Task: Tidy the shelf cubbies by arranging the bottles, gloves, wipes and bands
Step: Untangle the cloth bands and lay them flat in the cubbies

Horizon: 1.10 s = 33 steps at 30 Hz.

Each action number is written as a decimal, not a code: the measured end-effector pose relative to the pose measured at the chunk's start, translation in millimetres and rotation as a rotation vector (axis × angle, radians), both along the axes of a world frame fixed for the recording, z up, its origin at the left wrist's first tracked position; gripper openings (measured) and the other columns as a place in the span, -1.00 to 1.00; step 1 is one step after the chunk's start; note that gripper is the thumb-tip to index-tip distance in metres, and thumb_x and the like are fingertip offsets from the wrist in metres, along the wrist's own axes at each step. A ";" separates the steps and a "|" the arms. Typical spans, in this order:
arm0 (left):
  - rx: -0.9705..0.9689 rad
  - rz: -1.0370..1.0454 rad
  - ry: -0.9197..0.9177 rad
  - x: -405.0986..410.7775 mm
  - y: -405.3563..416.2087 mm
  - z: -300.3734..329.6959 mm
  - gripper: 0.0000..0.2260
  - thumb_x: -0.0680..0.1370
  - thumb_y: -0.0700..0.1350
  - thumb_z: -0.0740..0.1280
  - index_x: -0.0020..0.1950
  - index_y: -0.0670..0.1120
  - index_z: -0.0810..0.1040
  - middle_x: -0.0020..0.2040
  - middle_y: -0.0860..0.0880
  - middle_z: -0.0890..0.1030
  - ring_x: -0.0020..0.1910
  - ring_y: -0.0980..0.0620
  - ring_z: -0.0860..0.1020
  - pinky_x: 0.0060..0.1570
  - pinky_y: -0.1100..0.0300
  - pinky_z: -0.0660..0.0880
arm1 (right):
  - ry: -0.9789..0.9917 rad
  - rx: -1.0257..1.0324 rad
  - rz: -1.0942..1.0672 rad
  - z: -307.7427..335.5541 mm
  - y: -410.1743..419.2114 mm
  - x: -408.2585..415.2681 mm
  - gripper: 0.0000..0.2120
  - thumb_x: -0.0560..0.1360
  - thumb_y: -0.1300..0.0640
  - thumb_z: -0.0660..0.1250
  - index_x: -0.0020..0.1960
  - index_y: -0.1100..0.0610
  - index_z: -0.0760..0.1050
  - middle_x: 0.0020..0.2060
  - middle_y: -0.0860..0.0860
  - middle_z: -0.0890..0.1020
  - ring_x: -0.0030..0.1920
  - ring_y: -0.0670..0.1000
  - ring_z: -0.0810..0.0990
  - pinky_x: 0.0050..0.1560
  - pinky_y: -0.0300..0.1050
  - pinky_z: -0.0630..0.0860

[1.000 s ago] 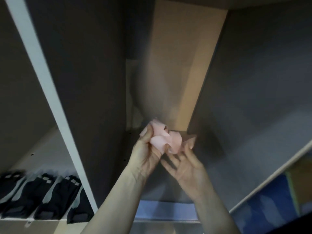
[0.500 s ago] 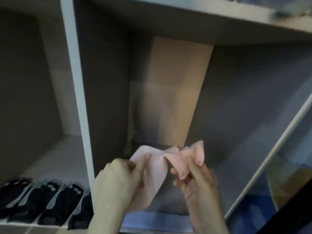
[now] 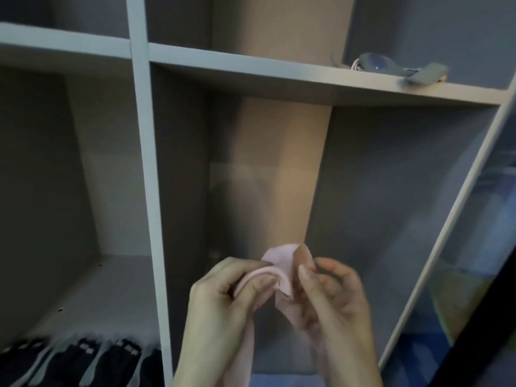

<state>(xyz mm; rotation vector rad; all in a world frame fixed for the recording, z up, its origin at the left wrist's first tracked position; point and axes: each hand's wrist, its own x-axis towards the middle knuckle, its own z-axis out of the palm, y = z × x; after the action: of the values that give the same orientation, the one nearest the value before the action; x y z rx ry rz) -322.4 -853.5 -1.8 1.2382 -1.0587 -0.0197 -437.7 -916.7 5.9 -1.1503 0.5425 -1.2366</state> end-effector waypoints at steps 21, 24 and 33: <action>-0.001 -0.296 0.773 -11.4 -24.2 8.7 -0.72 0.49 -0.12 0.37 -0.13 -0.37 0.60 -0.03 -0.45 0.56 -0.16 -0.36 0.62 -0.14 -0.11 0.61 | -0.010 0.151 -0.073 -0.2 -11.7 15.9 -0.82 0.31 0.10 0.42 -0.36 0.21 0.63 -0.47 0.12 0.58 -0.39 0.02 0.52 -0.35 -0.22 0.45; -0.018 -0.409 0.904 -20.9 -26.1 4.8 -0.67 0.53 -0.14 0.31 -0.03 -0.46 0.56 -0.10 -0.44 0.61 -0.19 -0.33 0.65 -0.14 -0.13 0.62 | -0.034 0.184 -0.165 -5.5 -16.0 12.7 -0.80 0.36 0.14 0.43 -0.41 0.18 0.62 -0.55 0.07 0.52 -0.42 0.03 0.43 -0.42 -0.23 0.38; -0.135 -0.142 0.936 5.2 -21.9 -12.5 -0.77 0.48 -0.01 0.36 -0.30 -0.13 0.56 -0.36 -0.12 0.53 -0.37 -0.02 0.48 -0.38 0.20 0.41 | -0.229 0.244 -0.355 -1.9 -40.2 -21.1 -0.74 0.55 0.13 0.29 -0.31 0.15 0.45 -0.58 -0.07 0.55 -0.58 -0.11 0.47 -0.62 -0.35 0.28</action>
<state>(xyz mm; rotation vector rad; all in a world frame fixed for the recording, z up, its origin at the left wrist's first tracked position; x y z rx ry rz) -317.2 -875.5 -14.3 0.8616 -0.3132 -0.5733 -458.9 -957.0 4.0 -0.7133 0.7219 -1.5352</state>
